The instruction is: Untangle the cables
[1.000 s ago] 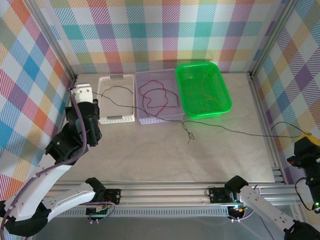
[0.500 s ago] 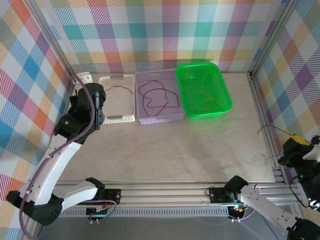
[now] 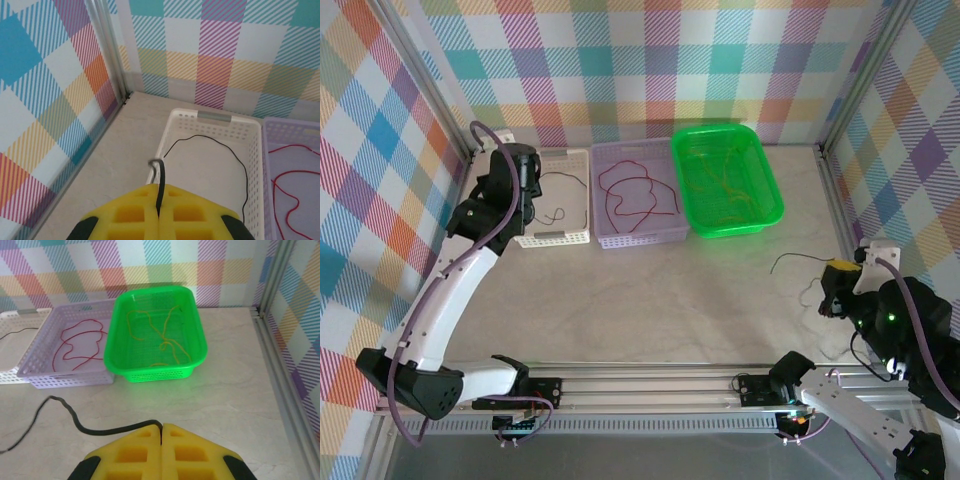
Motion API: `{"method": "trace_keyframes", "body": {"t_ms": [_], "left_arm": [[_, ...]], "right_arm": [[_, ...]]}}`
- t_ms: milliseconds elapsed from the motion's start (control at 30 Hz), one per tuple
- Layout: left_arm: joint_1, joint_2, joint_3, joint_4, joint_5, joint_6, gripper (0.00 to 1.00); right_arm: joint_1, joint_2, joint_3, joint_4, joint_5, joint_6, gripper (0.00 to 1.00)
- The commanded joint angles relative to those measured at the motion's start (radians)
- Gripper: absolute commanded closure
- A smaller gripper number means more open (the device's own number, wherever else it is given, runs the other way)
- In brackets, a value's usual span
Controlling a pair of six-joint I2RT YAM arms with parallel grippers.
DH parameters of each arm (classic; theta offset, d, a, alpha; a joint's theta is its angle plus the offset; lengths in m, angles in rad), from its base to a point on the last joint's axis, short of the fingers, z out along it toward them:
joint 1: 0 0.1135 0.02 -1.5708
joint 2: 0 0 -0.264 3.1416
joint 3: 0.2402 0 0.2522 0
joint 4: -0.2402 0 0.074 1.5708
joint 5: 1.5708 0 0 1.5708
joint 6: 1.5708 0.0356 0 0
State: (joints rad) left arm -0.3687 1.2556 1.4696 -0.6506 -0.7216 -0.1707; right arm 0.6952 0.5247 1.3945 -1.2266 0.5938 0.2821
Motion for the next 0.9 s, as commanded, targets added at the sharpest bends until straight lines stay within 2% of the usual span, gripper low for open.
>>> {"method": "trace_keyframes", "body": {"t_ms": [0, 233, 467, 867], "left_arm": [[0.024, 0.025, 0.036, 0.03, 0.02, -0.02, 1.0], [0.045, 0.09, 0.077, 0.058, 0.113, -0.045, 1.0], [0.045, 0.111, 0.222, 0.066, 0.196, -0.049, 1.0], [0.045, 0.223, 0.399, 0.071, 0.189, 0.002, 1.0]], "right_arm": [[0.007, 0.016, 0.013, 0.069, -0.053, -0.011, 1.0], [0.007, 0.079, 0.072, 0.105, -0.139, -0.042, 1.0], [0.007, 0.124, 0.096, 0.145, -0.198, -0.059, 1.0], [0.007, 0.192, 0.138, 0.205, -0.249, -0.088, 1.0]]}}
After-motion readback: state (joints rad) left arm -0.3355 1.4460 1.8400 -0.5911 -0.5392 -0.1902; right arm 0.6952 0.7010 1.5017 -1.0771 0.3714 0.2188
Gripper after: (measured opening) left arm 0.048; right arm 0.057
